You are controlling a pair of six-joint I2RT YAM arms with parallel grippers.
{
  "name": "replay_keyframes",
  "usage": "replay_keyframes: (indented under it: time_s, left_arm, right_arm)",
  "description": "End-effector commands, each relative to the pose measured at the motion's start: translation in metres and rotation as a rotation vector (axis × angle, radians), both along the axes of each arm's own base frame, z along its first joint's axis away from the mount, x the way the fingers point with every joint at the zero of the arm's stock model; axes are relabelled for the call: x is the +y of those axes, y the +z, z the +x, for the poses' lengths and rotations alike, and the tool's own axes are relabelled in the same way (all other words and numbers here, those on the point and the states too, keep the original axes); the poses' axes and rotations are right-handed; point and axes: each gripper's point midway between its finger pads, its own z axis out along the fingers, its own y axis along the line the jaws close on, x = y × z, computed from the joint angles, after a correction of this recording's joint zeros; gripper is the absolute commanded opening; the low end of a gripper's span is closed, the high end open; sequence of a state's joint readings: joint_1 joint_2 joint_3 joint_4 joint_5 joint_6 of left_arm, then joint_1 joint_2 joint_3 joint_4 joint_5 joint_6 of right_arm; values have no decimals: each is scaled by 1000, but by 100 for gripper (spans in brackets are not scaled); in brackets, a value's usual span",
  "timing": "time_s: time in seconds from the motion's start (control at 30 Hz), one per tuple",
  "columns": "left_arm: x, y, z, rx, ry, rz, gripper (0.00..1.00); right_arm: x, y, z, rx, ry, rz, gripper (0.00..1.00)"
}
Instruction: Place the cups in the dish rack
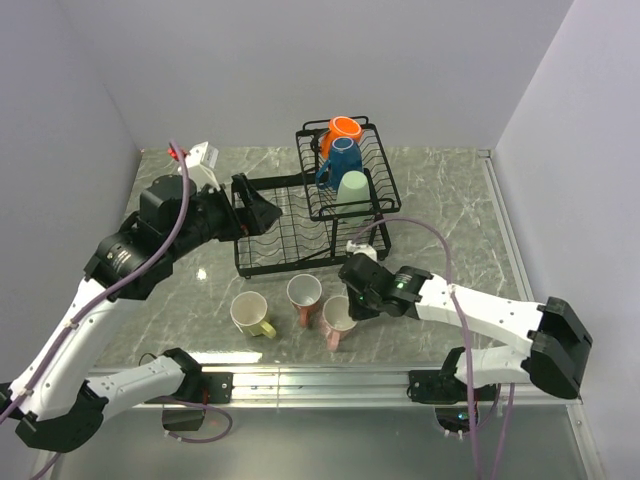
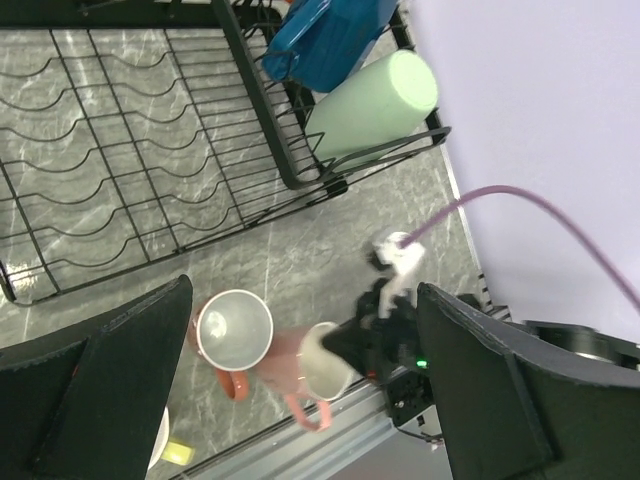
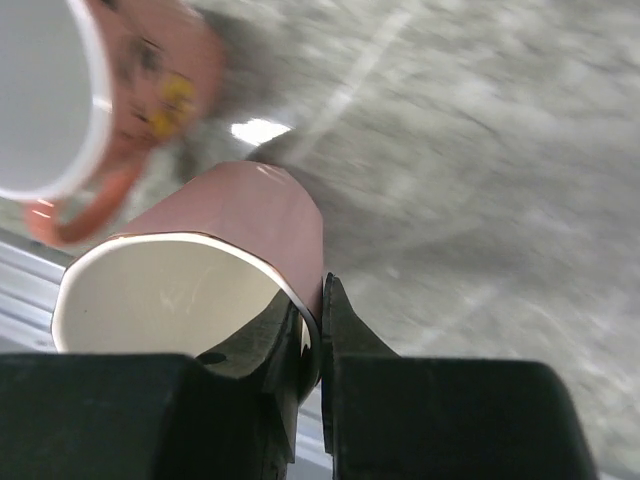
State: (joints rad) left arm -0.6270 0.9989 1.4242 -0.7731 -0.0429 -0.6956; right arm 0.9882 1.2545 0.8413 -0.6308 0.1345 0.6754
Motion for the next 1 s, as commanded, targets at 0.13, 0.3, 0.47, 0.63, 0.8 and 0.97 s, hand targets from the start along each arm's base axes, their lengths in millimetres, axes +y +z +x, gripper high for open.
replay_keyframes:
  time_s: [0.13, 0.3, 0.47, 0.63, 0.8, 0.97]
  left_arm:
    - [-4, 17, 7, -30, -16, 21, 99]
    - [-13, 46, 0, -90, -69, -68, 99]
    - [-43, 118, -34, -272, -321, -309, 99]
    - [-77, 154, -82, -298, -705, -457, 95]
    - [-85, 165, -92, -314, -818, -476, 92]
    - [-91, 157, -93, -258, -865, -497, 89]
  right_arm:
    - [-46, 60, -5, -123, -99, 21, 0]
    - [-38, 152, -5, -275, -62, 291, 0]
    - [-23, 276, 5, -473, -29, 618, 0]
    - [-16, 373, 11, -621, -17, 839, 0]
    - [-33, 438, 22, -755, -65, 949, 0]
    - [-35, 461, 34, -819, -67, 936, 0]
